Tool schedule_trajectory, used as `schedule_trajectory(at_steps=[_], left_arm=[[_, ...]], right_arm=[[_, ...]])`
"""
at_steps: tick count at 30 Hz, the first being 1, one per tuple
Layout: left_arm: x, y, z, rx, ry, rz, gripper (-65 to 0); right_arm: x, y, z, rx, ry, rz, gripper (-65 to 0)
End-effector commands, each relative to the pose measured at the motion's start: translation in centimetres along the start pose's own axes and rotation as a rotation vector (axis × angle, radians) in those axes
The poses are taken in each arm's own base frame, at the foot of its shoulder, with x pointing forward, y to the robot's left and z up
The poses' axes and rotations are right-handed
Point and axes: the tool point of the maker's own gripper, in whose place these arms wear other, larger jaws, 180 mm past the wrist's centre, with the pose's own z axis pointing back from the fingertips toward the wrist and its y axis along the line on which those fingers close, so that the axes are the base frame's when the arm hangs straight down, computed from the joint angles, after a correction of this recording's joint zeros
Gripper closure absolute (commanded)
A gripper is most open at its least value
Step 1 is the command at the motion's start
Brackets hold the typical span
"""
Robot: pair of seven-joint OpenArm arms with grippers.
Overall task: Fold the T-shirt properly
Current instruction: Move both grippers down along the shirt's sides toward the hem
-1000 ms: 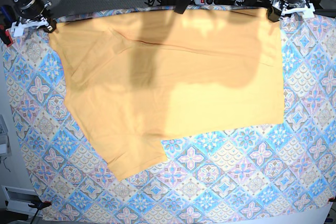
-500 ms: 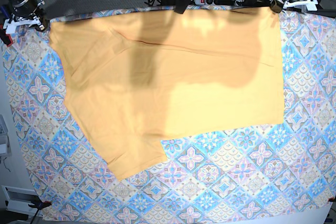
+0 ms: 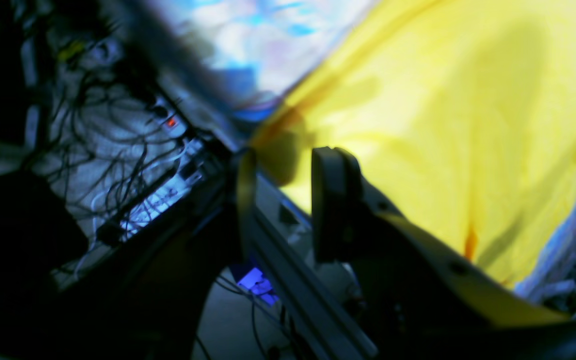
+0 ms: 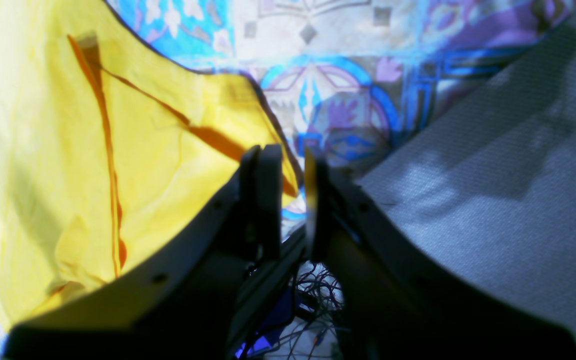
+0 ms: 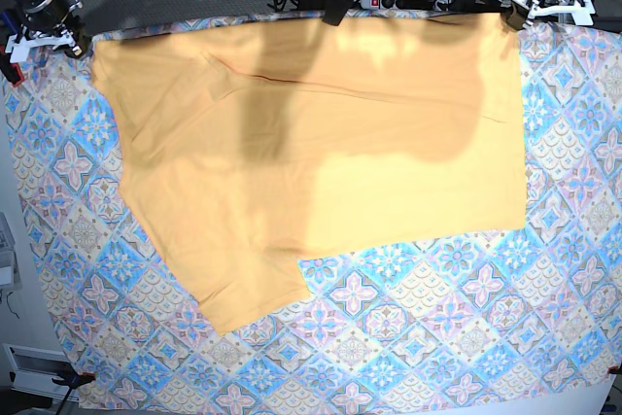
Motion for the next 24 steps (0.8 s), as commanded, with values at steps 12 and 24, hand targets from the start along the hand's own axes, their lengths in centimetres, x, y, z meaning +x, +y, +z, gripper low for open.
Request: schedule_trajectory(at_steps=[12,24], left_arm=[[4.6,-5.4,2.6,-0.118,-0.139,-0.107,-18.7],[8.5,-12.4,1.4,-0.281,-0.248,-0.154,-18.7]], right_arm=[[2.7,1.4,1.0,0.025,-0.069,0.063,-7.9],[4.7,5.4,0.2,0.096,-0.095,0.153,-7.9]])
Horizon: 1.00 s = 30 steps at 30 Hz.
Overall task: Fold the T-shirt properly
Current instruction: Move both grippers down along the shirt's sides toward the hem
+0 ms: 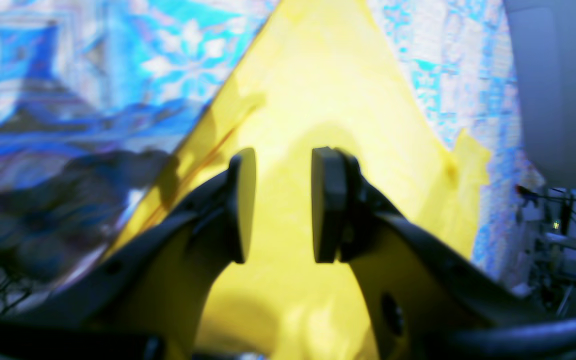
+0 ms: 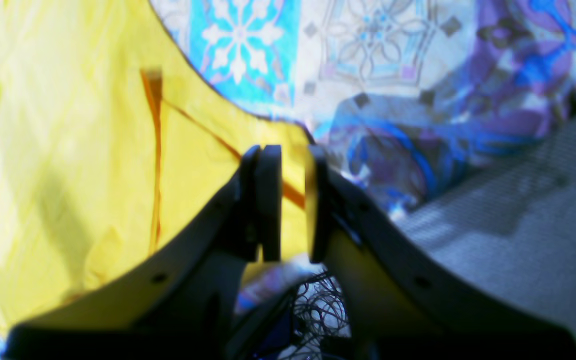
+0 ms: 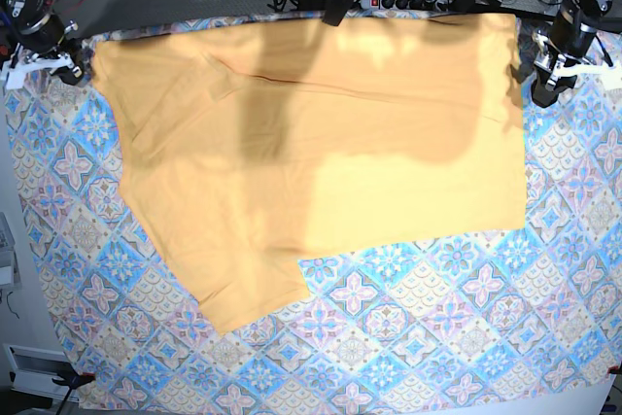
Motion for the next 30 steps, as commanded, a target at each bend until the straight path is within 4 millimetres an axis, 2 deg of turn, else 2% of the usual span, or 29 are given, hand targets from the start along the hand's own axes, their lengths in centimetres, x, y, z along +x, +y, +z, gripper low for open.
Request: schedule_trajectory(at_steps=[1,6,12,15,19,23,28,30], left_arm=[[1.6,-1.0,-0.1,-0.025,-0.030,-0.051,-18.7],[3.2,-2.2,-1.2,-0.033,-0.072,-0.111,-18.7],[4.5,-1.7,-3.4,-0.014,-0.103,-0.096,-18.7],[5.1,-1.5,-4.5,-0.008,-0.114,-0.082,-18.7],[5.6,-1.4,-6.1,-0.001,-0.121,-0.062,-18.9],[6.4,-2.1,-8.0,0.006,-0.117,-0.100,-19.1],[7.3,-2.1,-10.4,0.005,-0.117,-0.045,-19.3],[8.4,-1.9,-11.1,0.013,-0.121,-0.035,-19.3]], right_arm=[[1.9,0.7,0.3,0.018,-0.039,0.045,-7.9],[2.1,3.5,-1.9,0.056,-0.014,0.116,-7.8],[2.7,8.2,-4.9,0.093,0.017,0.276,-7.8],[3.9,11.1,-6.0,0.105,0.002,0.377,-7.8],[5.4,13.7,-7.2,0.114,-0.017,0.458,-7.8],[6.4,15.8,-8.4,0.117,-0.023,0.520,-7.8],[6.8,17.7,-9.8,0.150,-0.012,0.528,-7.8],[7.1,18.2,-10.2,0.158,-0.012,0.523,-7.8]])
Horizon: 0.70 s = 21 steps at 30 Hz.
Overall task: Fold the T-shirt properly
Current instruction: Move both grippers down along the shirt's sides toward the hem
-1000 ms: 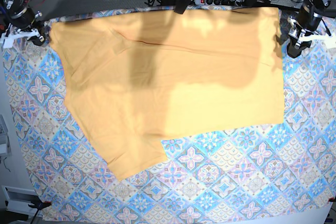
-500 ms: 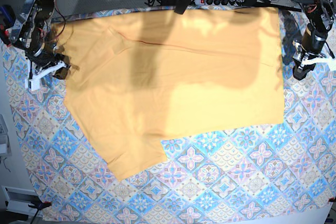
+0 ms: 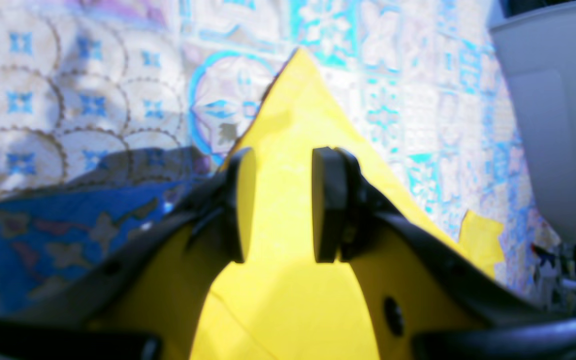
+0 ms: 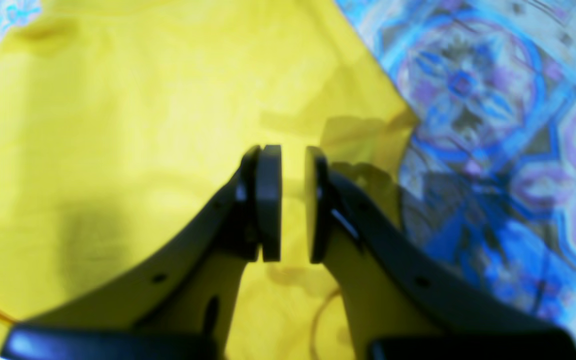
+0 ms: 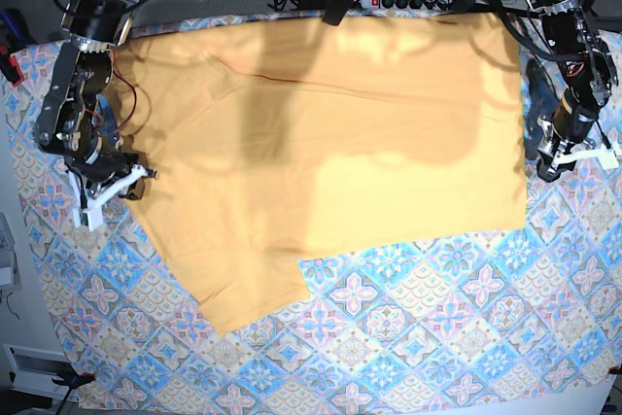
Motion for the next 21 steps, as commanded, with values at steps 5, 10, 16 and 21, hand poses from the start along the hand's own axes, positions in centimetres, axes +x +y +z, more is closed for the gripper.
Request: schedule_trajectory(at_steps=[5,10,16,21], left_arm=[[3.0,-1.9,-2.3,-0.025,0.008,-0.001,-18.9],[2.6,-4.0,-4.8,-0.006,0.051,-0.096,-19.0],[2.4,-4.8,-6.5,0.026,0.074,-0.153,-19.2],[2.0,-4.3,-7.5,0.044,0.102,-0.113,-19.1]], right_arm=[[2.5,-0.2,-0.1,0.006,-0.056,-0.005,-7.8],[2.5,-0.2,-0.3,0.009,-0.053,-0.009,-7.8],[2.8,-0.1,-0.3,0.011,-0.057,-0.009,-7.8],[2.8,-0.1,-0.3,0.011,-0.057,-0.009,-7.8]])
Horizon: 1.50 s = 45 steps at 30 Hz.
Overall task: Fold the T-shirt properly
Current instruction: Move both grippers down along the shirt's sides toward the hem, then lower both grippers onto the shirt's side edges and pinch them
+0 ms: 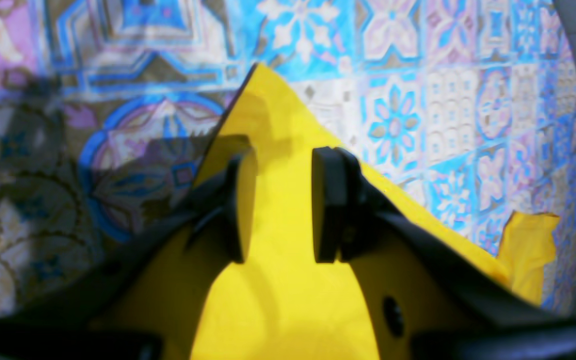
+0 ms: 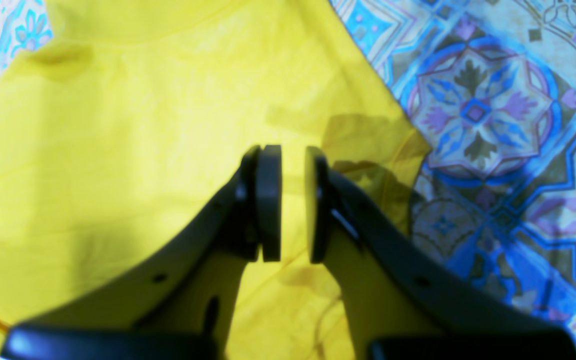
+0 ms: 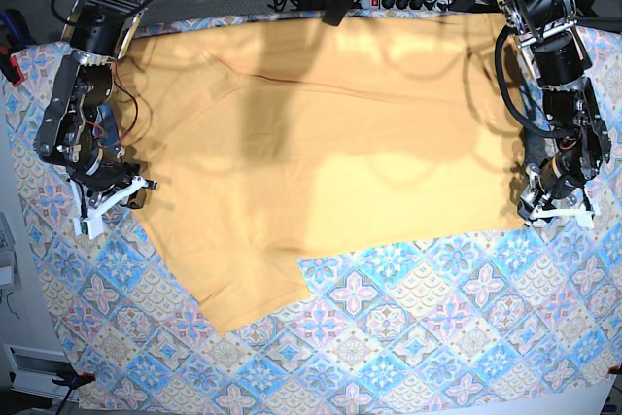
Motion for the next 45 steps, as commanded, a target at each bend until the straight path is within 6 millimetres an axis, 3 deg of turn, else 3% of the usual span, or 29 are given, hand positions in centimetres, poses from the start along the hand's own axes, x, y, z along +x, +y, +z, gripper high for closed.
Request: schedule_trajectory(at_steps=[1,7,25,35,39,45], left_arm=[[2.2,-0.8,0.3,-0.020,-0.046,-0.004,-19.2],[3.2,0.2,0.1,0.017,-0.120,-0.020,-19.3],[3.2,1.7,0.1,0.109,-0.128,-0.123,-19.3],[0.8,1.6,-0.8,0.101,-0.122,-0.101,-19.4],[-0.7,3.0,-1.3,0.127,-0.080,-0.073,-19.4],[-1.1,4.0,-1.2,0.145,-0.103,-0.077,-19.4]], right_arm=[[2.1,0.0,0.5,0.004,-0.056,0.012,-7.8],[2.1,0.0,0.5,0.004,-0.056,0.012,-7.8],[2.0,0.0,0.6,0.004,-0.057,0.015,-7.8],[1.9,0.0,0.6,0.003,-0.057,0.015,-7.8],[1.8,0.0,0.6,0.004,-0.056,0.014,-7.8],[1.9,0.0,0.6,0.005,-0.056,0.013,-7.8]])
